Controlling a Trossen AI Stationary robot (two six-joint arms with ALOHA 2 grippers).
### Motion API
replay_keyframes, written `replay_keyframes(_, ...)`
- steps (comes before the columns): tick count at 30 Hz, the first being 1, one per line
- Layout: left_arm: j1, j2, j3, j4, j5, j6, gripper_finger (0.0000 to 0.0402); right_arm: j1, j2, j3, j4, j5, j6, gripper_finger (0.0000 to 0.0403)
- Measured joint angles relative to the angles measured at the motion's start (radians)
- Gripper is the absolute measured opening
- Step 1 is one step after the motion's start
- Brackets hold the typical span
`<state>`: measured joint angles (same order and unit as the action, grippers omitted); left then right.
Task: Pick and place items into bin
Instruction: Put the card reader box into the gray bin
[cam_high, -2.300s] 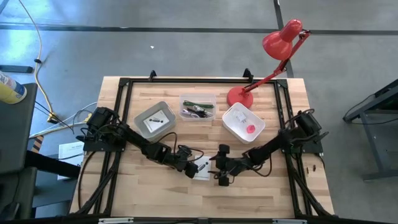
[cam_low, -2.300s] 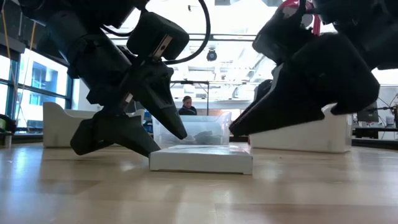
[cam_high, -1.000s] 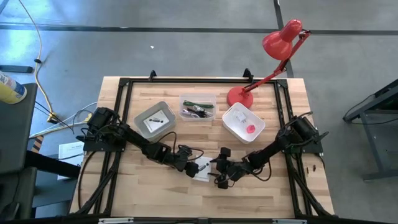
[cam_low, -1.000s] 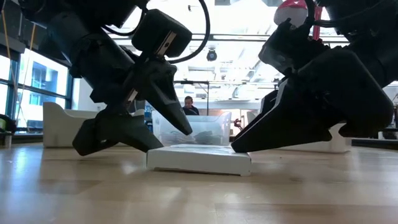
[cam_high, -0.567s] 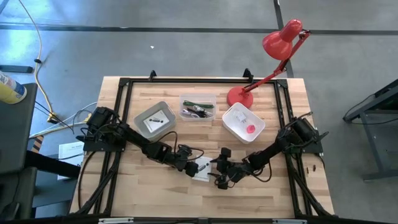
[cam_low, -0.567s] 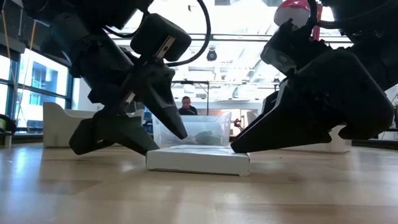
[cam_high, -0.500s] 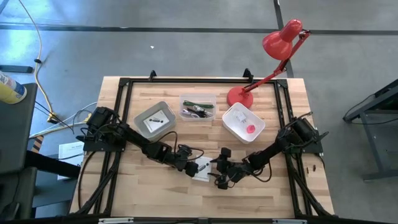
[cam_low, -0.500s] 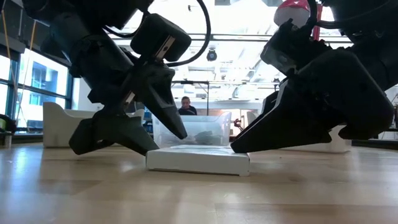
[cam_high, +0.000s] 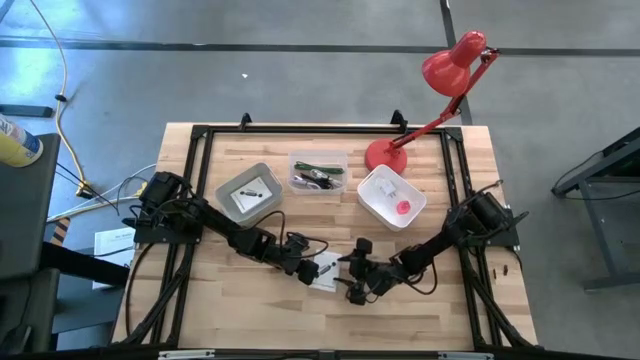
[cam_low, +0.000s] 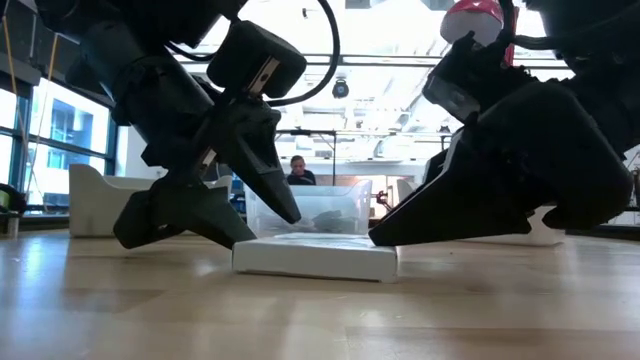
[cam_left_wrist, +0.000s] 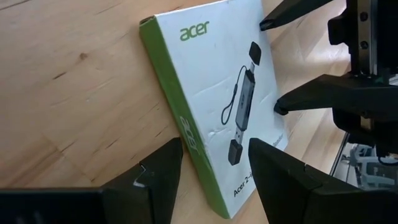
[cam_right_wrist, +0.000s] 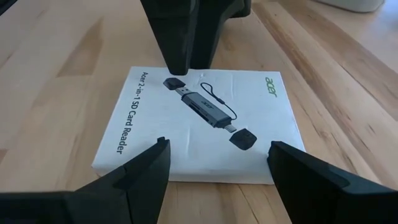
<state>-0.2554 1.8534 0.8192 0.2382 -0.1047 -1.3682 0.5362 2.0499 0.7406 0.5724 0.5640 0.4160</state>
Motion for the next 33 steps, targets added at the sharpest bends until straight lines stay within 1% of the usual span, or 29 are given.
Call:
replay_keyframes(3, 0.0, 0.0, 0.0, 0.001, 0.0, -0.001, 0.0179, 0.014, 0.003, 0.0, 0.007, 0.032, 0.004, 0.0259)
replay_keyframes(26, 0.0, 0.002, 0.001, 0.005, -0.004, 0.003, 0.0179, 0.031, 0.017, 0.001, -0.008, 0.054, 0.045, 0.0259)
replay_keyframes(33, 0.001, 0.005, 0.03, -0.004, -0.004, 0.062, 0.0179, 0.053, 0.033, 0.002, 0.021, 0.107, 0.055, 0.0259)
